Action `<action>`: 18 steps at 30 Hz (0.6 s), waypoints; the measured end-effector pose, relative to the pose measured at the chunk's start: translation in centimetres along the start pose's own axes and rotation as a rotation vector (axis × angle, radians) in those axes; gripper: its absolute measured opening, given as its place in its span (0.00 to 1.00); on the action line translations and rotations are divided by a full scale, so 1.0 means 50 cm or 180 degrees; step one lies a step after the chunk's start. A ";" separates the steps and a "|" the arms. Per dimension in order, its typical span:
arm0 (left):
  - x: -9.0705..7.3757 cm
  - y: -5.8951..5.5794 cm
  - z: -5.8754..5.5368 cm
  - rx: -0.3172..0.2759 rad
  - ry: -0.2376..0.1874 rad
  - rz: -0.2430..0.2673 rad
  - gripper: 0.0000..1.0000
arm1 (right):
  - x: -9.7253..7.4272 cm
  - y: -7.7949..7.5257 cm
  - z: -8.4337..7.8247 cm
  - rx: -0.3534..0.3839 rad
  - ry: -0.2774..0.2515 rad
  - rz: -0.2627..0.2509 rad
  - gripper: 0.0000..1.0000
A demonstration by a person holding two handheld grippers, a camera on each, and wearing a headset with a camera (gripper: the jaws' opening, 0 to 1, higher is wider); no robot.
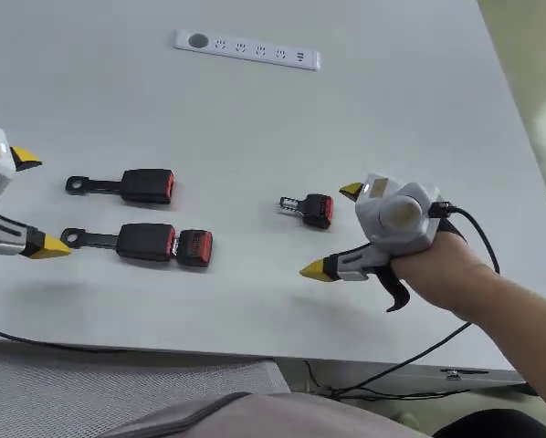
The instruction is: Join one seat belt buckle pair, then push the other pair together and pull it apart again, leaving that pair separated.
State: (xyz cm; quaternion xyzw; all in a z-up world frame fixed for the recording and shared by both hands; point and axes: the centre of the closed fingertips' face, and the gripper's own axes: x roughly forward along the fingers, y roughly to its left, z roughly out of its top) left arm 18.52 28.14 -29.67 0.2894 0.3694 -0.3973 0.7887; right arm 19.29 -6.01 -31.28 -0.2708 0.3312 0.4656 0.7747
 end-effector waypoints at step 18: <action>-0.087 -0.014 -0.076 -0.0565 -0.0007 0.0320 1.00 | -0.070 0.035 -0.006 0.0473 -0.0262 -0.0263 1.00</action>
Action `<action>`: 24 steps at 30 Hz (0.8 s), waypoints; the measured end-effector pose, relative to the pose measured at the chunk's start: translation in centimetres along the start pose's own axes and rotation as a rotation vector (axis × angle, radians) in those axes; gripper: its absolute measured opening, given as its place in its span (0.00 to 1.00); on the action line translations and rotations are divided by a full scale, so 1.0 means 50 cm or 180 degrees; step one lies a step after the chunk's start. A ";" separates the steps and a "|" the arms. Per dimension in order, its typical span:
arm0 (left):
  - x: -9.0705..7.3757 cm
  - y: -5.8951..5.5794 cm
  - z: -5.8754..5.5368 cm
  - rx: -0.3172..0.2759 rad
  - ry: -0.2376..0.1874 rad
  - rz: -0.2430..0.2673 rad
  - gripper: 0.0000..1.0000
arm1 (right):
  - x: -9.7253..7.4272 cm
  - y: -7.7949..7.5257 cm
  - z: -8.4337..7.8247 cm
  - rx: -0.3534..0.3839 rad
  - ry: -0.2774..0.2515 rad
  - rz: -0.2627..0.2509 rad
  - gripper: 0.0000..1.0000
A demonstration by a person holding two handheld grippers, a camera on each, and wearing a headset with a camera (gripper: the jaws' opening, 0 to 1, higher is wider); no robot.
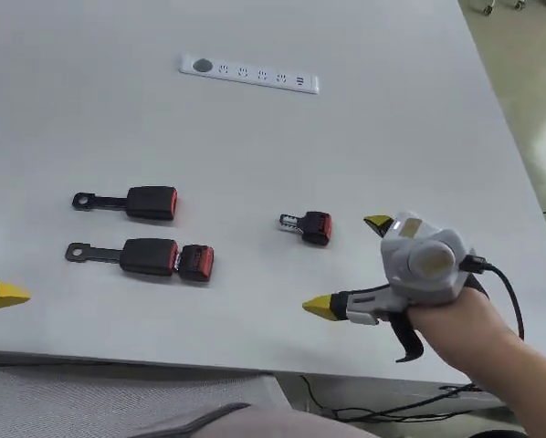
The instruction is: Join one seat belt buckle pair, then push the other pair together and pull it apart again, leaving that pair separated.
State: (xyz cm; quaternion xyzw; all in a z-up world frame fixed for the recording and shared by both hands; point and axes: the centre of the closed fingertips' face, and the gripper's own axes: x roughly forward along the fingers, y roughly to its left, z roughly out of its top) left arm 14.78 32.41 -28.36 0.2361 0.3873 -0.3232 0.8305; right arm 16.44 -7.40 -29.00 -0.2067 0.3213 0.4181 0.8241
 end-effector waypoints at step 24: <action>-0.018 -0.013 0.004 -0.0249 -0.0084 0.0092 1.00 | -0.002 0.015 0.002 0.0224 -0.0050 -0.0088 1.00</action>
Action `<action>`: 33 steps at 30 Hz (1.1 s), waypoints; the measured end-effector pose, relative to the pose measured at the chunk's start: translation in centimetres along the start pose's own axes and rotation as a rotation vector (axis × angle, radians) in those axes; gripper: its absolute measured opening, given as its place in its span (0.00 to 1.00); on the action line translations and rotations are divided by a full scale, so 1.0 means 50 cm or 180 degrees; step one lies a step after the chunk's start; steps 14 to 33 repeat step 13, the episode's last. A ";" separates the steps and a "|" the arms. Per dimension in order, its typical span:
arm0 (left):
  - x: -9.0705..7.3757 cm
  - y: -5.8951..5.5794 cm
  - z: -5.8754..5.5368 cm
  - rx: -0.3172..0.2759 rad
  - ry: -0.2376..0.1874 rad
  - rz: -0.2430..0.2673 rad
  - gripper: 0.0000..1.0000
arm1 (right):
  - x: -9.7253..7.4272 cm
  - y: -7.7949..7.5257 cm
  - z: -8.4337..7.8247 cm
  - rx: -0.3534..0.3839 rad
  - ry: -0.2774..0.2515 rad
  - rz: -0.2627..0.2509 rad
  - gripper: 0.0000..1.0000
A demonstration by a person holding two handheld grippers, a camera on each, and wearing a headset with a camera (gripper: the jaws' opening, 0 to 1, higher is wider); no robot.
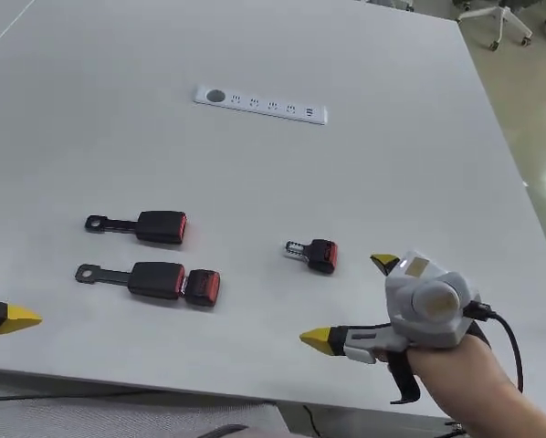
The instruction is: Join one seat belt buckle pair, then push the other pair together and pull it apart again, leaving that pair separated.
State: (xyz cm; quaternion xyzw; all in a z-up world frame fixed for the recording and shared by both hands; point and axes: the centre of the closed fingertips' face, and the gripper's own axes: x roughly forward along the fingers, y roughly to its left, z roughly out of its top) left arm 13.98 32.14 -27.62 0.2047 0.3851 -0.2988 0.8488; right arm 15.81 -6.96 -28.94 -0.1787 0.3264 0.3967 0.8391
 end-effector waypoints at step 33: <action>-0.004 -0.005 -0.001 0.0026 0.0005 0.0024 1.00 | -0.004 0.007 0.003 0.0044 -0.0038 -0.0010 1.00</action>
